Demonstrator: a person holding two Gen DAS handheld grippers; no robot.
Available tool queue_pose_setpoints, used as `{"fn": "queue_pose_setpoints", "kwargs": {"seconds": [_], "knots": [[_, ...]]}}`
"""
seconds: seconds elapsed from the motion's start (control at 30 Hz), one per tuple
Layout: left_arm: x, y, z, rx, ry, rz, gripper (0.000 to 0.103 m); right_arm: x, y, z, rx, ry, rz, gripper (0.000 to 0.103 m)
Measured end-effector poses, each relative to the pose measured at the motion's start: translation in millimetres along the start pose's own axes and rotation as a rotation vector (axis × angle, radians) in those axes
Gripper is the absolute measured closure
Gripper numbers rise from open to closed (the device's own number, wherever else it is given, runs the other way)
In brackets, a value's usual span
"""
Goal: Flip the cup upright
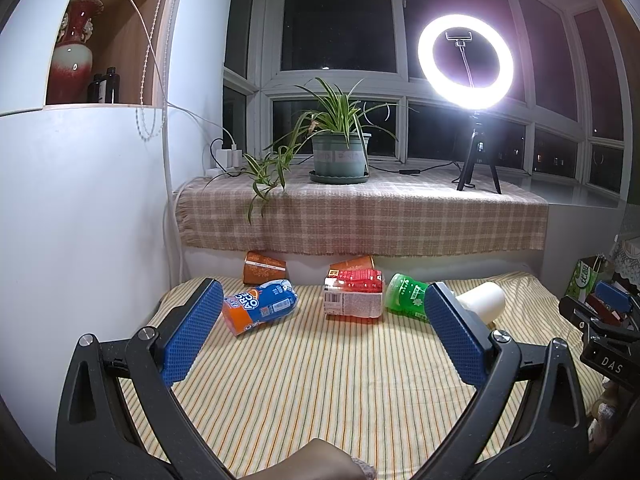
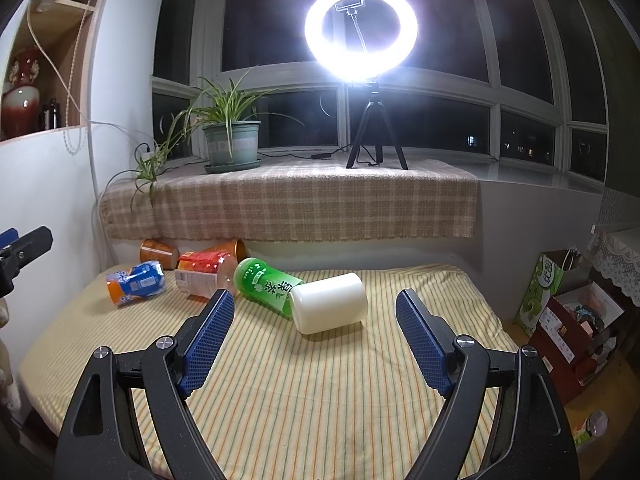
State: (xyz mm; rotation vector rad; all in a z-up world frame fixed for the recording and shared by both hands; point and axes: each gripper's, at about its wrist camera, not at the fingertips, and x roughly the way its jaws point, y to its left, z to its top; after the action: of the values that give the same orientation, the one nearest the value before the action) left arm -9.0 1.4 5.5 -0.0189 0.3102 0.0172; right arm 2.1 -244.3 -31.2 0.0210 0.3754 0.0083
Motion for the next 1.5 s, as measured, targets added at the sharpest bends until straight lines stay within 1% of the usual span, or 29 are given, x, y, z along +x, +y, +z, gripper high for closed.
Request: {"fn": "queue_pose_setpoints", "kwargs": {"seconds": [0.43,0.6,0.83,0.97,1.1,1.2,1.33,1.43,1.5], "knots": [[-2,2,3,-0.004,0.003,0.003,0.001,3,4,2,-0.012,0.008,0.008,0.020],[5,12,2,-0.013,0.014,0.009,0.001,7,6,2,-0.019,0.012,0.015,0.020],[20,33,-5,-0.018,0.050,0.048,0.001,21,15,3,-0.047,0.029,0.052,0.020],[27,46,-13,-0.010,0.071,0.079,0.001,40,23,8,-0.086,0.060,0.112,0.020],[32,58,-21,-0.004,0.100,0.103,0.001,65,34,15,-0.140,0.095,0.192,0.020],[37,67,-28,-0.008,0.128,0.112,0.001,86,48,22,-0.216,0.121,0.258,0.020],[42,77,-36,-0.017,0.160,0.131,0.001,114,74,28,-0.359,0.167,0.355,0.020],[45,86,-41,-0.030,0.179,0.140,0.001,135,91,32,-0.443,0.191,0.387,0.020],[47,92,-44,-0.037,0.190,0.150,0.001,148,101,35,-0.493,0.214,0.425,0.020]]}}
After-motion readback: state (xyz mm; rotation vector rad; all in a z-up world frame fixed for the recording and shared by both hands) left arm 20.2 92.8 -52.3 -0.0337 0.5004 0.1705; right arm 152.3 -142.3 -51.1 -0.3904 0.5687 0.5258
